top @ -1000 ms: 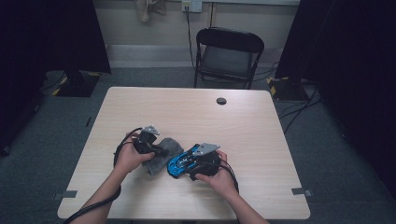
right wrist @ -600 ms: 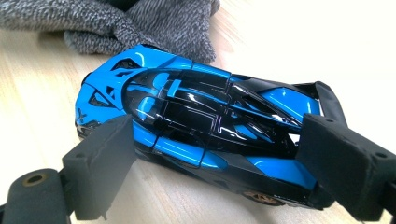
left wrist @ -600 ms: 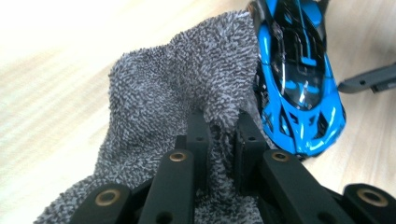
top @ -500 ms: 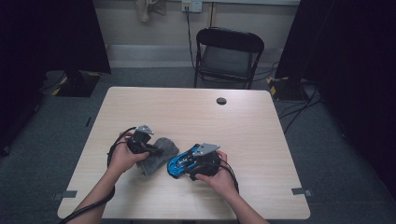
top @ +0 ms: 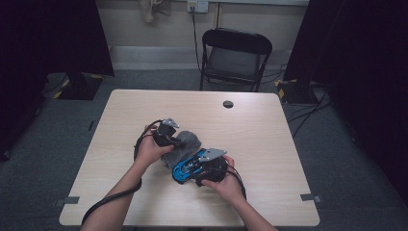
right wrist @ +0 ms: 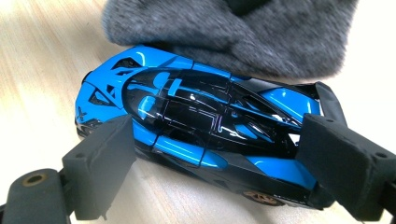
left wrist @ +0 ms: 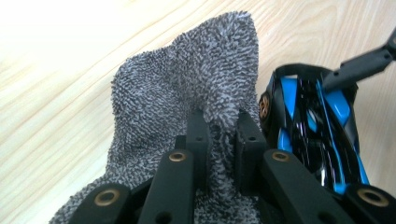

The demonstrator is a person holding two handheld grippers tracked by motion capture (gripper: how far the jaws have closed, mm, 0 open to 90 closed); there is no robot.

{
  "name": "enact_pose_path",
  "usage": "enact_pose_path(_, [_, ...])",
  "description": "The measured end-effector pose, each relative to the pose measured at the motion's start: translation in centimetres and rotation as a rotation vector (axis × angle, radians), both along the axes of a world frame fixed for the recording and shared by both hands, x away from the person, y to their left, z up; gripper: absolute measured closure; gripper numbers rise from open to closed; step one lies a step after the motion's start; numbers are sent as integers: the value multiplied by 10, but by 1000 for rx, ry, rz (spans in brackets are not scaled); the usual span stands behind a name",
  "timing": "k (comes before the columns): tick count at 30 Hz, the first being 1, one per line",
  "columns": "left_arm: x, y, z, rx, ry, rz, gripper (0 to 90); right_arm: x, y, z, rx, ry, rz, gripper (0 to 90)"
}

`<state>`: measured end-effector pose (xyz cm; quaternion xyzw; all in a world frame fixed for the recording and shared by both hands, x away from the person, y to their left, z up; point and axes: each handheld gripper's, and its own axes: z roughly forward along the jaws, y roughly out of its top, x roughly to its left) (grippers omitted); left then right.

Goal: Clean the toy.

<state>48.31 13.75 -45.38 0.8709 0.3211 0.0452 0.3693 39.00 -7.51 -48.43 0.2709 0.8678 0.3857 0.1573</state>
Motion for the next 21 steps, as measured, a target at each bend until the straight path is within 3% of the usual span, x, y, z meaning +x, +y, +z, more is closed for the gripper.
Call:
enact_pose_path(4, [5, -8, -7, 25, -9, -3, 795, 0, 0, 0, 0, -2, 1, 109])
enact_pose_path(9, [5, -15, -14, -24, 28, -28, 792, 0, 0, 0, -1, -1, 2, 109])
enact_pose_path(21, [-6, -10, -14, -22, 29, -54, 793, 0, 0, 0, -1, 1, 1, 109])
